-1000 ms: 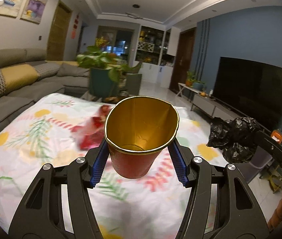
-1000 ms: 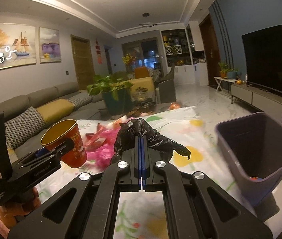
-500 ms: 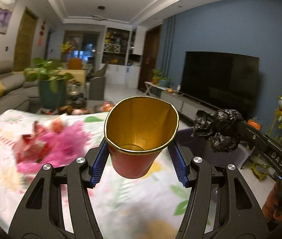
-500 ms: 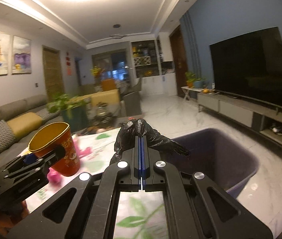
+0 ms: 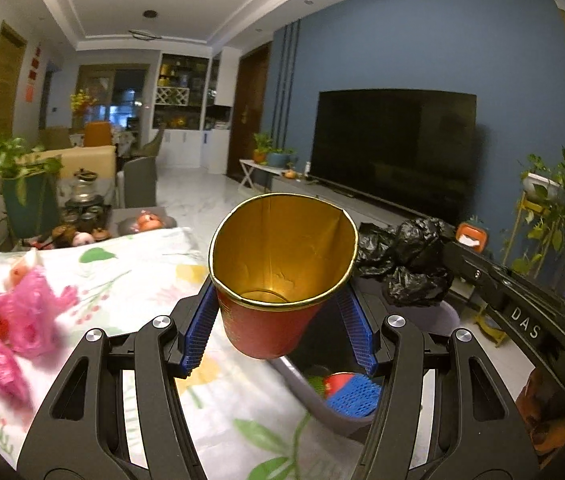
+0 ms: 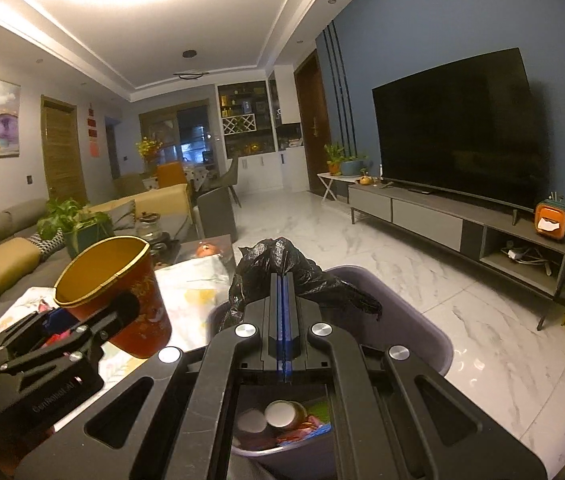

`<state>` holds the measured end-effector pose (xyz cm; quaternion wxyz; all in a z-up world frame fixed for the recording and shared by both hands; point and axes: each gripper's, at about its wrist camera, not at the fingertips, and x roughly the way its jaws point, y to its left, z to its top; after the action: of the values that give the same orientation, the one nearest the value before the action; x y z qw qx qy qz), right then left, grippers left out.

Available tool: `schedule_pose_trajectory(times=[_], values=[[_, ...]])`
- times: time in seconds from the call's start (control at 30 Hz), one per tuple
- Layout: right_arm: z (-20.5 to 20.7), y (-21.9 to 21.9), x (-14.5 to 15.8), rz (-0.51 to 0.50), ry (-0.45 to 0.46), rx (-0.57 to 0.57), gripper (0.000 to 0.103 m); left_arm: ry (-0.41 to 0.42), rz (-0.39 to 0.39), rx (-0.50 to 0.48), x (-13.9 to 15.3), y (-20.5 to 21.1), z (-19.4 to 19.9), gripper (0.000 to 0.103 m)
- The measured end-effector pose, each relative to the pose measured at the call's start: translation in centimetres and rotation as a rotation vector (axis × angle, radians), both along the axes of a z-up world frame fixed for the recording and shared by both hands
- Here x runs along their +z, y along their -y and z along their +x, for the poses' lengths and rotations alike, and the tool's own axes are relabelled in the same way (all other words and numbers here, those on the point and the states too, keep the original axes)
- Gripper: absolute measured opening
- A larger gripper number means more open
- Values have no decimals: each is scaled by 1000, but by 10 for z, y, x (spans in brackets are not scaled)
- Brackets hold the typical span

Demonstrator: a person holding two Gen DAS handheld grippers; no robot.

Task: Collect trash
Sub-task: 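Lift the black bag and red cup and carry both over the grey bin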

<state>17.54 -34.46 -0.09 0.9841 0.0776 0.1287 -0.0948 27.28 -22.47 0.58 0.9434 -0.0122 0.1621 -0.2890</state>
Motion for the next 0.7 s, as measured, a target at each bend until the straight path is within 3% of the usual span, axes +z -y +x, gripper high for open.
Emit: schedule_pose_trajectory(times=[0.33, 0.7], values=[[6, 17, -2, 11, 2, -17, 1, -13, 16, -48, -10, 36, 13, 58], [12, 20, -1, 18, -1, -29, 1, -36, 23, -59, -24, 49, 24, 59]])
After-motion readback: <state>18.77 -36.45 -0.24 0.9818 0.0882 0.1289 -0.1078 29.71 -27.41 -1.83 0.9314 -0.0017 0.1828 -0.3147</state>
